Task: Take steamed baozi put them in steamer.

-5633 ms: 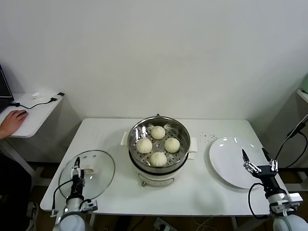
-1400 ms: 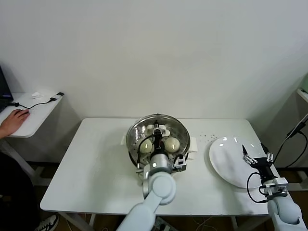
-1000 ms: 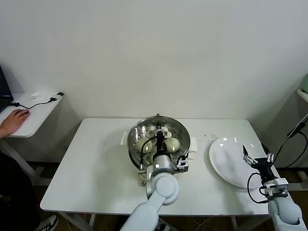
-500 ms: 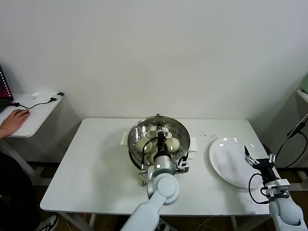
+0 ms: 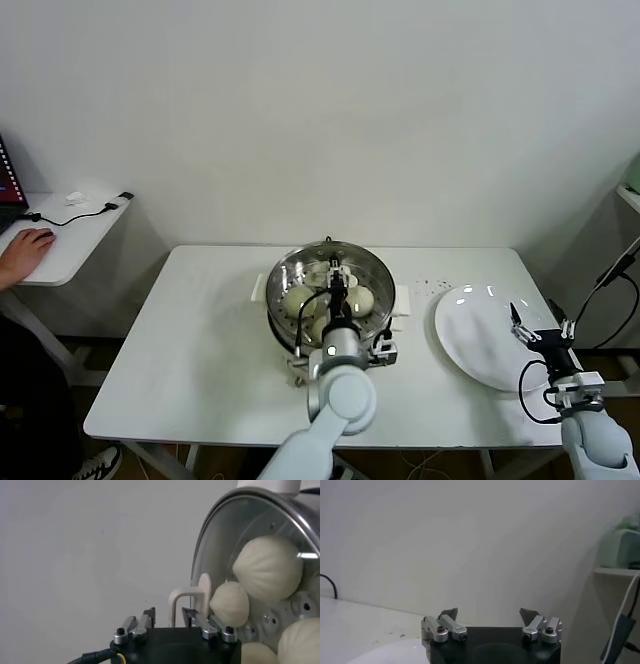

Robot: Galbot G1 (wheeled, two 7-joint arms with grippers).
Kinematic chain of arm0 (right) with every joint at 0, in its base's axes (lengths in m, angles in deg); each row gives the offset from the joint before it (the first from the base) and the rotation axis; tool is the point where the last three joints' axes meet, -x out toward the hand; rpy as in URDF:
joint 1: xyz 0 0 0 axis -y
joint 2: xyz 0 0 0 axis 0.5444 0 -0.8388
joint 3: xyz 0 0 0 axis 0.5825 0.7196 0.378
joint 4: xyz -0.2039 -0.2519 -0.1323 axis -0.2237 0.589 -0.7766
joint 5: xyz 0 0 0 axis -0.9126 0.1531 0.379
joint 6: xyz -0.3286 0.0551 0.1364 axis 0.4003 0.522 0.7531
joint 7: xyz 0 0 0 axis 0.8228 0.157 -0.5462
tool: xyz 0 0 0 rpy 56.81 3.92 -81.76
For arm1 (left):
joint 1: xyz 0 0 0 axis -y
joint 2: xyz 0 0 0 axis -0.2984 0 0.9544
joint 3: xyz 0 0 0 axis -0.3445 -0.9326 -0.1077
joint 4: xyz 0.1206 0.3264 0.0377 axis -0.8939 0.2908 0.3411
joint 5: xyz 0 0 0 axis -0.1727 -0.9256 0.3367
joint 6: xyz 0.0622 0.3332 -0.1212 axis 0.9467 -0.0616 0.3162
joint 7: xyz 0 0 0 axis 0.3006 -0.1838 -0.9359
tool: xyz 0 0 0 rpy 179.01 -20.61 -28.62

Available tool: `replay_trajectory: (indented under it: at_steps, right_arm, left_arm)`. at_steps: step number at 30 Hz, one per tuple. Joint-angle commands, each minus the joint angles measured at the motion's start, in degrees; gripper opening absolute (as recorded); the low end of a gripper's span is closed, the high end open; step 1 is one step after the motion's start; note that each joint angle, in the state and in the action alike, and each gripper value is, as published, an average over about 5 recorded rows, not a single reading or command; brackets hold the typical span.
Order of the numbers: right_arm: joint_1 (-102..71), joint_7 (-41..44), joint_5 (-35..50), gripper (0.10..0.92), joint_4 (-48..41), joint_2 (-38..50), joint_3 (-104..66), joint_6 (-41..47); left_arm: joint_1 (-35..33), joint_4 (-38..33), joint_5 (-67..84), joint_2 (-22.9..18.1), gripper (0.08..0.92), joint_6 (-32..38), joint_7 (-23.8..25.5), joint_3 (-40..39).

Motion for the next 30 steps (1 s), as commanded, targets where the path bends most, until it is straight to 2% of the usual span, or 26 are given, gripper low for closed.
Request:
replay_trajectory:
  at_steps: [1, 12, 17, 21, 26, 30]
  right_arm:
    - [0.26, -0.07, -0.27, 0.823, -0.2, -0.34, 0.02, 0.28]
    - [-0.18, -1.66, -2.63, 0.823, 1.75, -0.92, -0.04, 4.65]
    - [-0.75, -1.62, -4.31, 0.823, 3.33, -1.02, -0.12, 6.4]
    - [-1.02, -1.69, -3.55, 0.823, 4.3, -1.64, -0.06, 6.71]
    - [-1.89, -1.72, -3.38, 0.823, 6.13, -2.14, 0.27, 6.74]
    - [-2.48, -1.8, -3.51, 0.823, 7.86, -2.56, 0.84, 6.86]
  left_arm:
    - [-2.35, -7.43, -0.07, 4.24, 0.493, -0.84, 2.88, -0.52]
    - [-10.22, -17.94, 2.06, 9.97, 0.795, -0.29, 0.32, 2.37]
    - [-14.29, -23.43, 7.33, 12.55, 0.822, 0.62, -4.63, 5.59]
    - [-16.54, -27.46, 18.47, 13.92, 0.823, 3.29, -11.38, 10.88]
    - [-20.05, -30.6, 41.54, 17.16, 0.823, 10.92, -21.43, 21.03]
    - [-23.48, -30.35, 61.6, 17.01, 0.823, 20.55, -25.45, 31.32]
